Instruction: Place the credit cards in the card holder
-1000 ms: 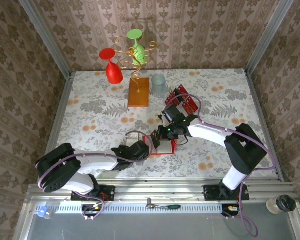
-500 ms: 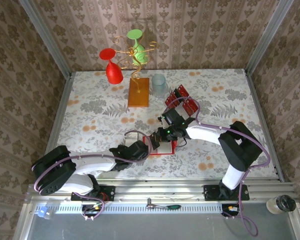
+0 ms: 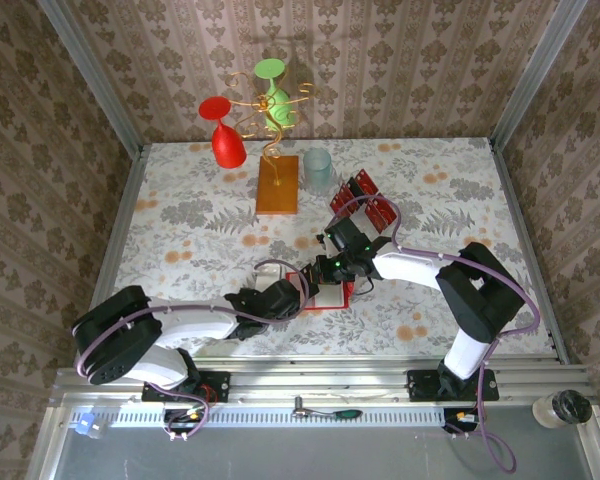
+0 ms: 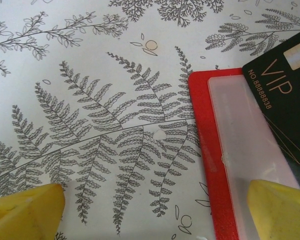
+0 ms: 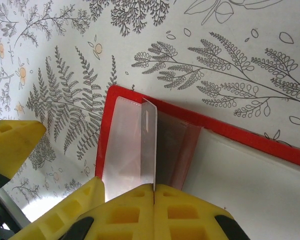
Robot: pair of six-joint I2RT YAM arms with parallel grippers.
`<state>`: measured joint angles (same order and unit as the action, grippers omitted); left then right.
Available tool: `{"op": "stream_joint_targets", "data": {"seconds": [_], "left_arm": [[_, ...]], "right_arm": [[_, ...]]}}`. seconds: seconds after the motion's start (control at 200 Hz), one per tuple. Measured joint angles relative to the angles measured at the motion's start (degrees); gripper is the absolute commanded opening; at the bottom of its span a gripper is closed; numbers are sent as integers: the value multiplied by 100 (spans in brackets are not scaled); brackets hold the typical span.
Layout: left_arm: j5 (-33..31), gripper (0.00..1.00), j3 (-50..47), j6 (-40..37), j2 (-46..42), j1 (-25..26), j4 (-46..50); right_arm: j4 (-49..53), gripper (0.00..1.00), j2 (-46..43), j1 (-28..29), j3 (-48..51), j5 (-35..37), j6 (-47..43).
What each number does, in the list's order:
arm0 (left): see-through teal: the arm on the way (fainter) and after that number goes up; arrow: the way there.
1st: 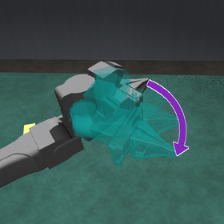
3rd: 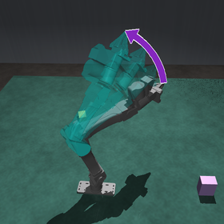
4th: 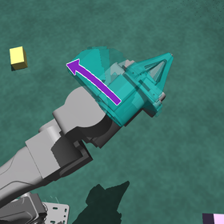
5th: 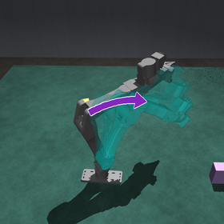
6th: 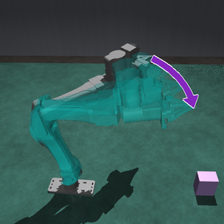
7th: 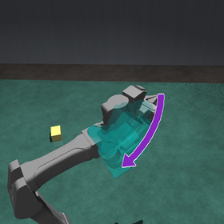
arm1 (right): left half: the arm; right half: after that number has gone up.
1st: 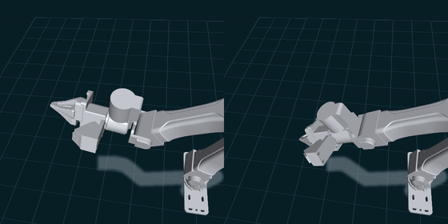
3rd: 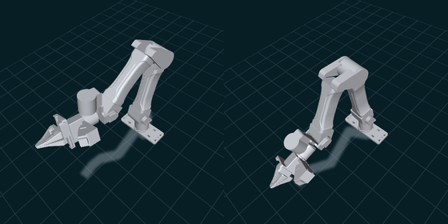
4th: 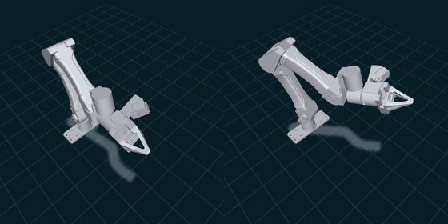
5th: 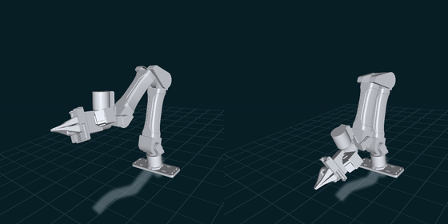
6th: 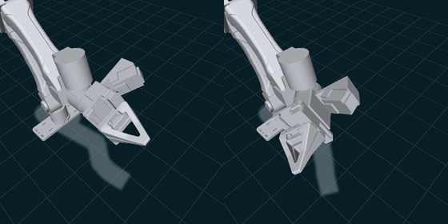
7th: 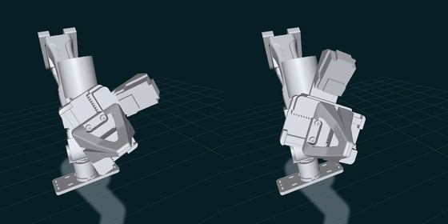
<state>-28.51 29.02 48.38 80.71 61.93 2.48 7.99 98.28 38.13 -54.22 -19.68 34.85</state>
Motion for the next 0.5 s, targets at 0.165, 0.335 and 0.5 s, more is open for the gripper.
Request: {"op": "stream_joint_targets", "data": {"seconds": [0.165,0.335,0.5], "left_arm": [[2,95,9,-4,81,-4,0],[-2,94,44,9,109,2,83],[-50,94,125,138,160,39,262]], "right_arm": [[-52,0,11,2,9,-46,20],[-50,0,11,0,7,-55,33],[9,0,-133,-76,7,-92,35]]}}
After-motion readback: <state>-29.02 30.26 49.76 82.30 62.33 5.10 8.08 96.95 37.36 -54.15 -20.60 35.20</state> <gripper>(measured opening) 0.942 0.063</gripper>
